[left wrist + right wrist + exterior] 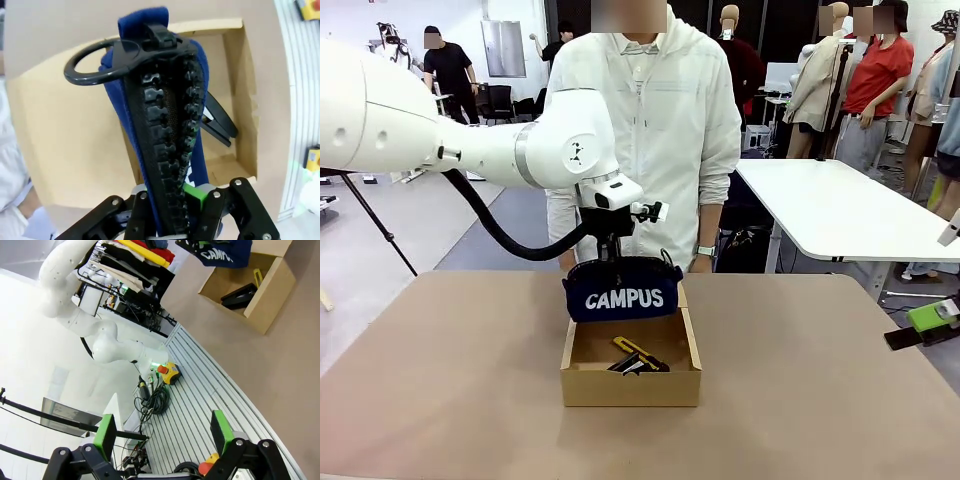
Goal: Pack the items into the box.
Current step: Pick up the item indicated by the person and place it inside the Mailer Box.
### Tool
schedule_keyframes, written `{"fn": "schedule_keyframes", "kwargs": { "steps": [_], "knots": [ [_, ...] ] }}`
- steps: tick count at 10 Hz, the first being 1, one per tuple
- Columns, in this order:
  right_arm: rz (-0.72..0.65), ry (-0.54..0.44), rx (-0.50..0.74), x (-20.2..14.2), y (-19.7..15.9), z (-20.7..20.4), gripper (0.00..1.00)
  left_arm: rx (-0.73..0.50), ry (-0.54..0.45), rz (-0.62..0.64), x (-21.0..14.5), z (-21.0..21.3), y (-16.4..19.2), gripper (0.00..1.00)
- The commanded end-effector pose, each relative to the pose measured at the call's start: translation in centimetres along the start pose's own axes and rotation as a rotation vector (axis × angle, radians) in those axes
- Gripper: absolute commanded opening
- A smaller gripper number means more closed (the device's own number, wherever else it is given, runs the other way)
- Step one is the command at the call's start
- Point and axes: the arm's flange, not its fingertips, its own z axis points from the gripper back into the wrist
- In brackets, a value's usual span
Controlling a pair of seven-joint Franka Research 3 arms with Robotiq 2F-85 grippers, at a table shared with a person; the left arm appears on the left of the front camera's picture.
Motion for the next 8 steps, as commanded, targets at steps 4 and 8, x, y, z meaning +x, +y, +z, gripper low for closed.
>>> {"fn": "schedule_keyframes", "kwargs": {
  "steps": [4, 8],
  "knots": [
    [0.004, 0.014, -0.002, -0.4, 0.1, 0.3, 1.0, -0.073, 0.03, -0.025, -0.2, -2.4, -0.1, 0.0],
    [0.004, 0.014, -0.002, -0.4, 0.1, 0.3, 1.0, -0.122, 0.031, -0.015, -0.2, -6.8, -0.8, 0.0]
  ]
}}
